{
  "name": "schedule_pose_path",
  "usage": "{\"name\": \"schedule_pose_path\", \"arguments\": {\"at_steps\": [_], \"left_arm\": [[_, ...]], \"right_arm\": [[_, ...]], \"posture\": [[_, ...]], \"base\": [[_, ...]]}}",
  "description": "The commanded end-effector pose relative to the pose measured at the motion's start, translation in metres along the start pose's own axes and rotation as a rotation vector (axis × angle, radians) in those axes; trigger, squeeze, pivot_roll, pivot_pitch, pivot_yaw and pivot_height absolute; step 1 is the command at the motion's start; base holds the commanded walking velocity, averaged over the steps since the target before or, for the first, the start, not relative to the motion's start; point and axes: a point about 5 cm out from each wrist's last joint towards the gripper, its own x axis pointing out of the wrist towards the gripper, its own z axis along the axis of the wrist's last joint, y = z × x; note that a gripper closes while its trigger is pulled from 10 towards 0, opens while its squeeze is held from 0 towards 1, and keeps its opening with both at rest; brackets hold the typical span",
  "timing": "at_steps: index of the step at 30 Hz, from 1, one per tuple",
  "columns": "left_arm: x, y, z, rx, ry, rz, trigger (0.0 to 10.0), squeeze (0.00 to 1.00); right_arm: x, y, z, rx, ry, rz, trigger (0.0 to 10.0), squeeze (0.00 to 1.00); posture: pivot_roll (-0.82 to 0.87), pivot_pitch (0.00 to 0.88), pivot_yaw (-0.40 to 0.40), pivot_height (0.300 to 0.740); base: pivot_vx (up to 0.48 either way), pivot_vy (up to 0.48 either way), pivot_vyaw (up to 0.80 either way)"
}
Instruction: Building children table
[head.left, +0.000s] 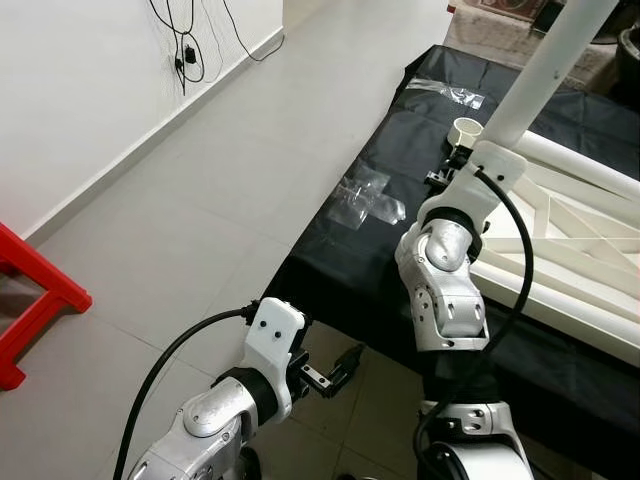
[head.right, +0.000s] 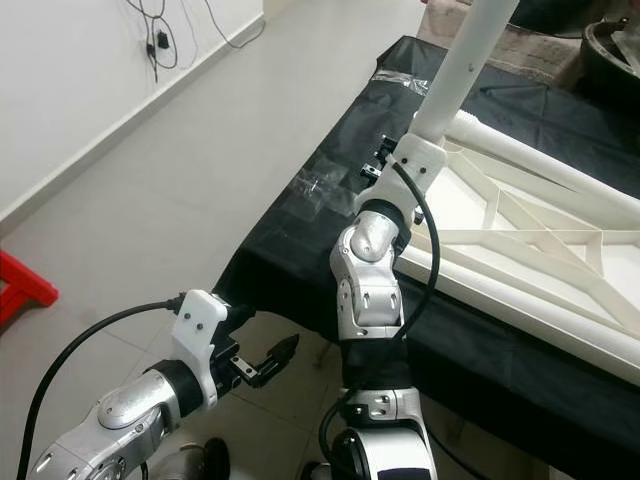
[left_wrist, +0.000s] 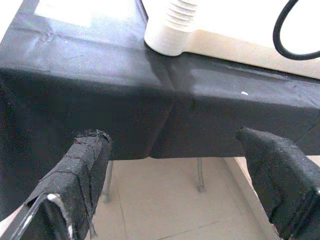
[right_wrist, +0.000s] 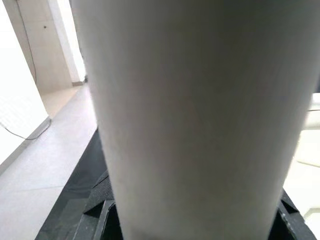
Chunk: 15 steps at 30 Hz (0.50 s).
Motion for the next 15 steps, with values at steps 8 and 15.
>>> {"name": "schedule_pose_path", "arguments": {"at_steps": [8, 15], "left_arm": [[0.000, -0.002, -0.002, 0.003, 0.008, -0.013, 10.0, 0.00], [0.000, -0.001, -0.003, -0.002, 0.011, -0.010, 10.0, 0.00]], "right_arm": [[0.000, -0.036, -0.032, -0.013, 0.139, -0.328, 10.0, 0.00], [-0.004, -0.021, -0.031, -0.034, 0.124, -0.210, 10.0, 0.00]], "posture": [[0.18, 0.176, -0.073, 0.740], [0.18, 0.178, -0.078, 0.740]], "base": [[0.000, 0.000, 0.00], [0.000, 0.000, 0.00]]}}
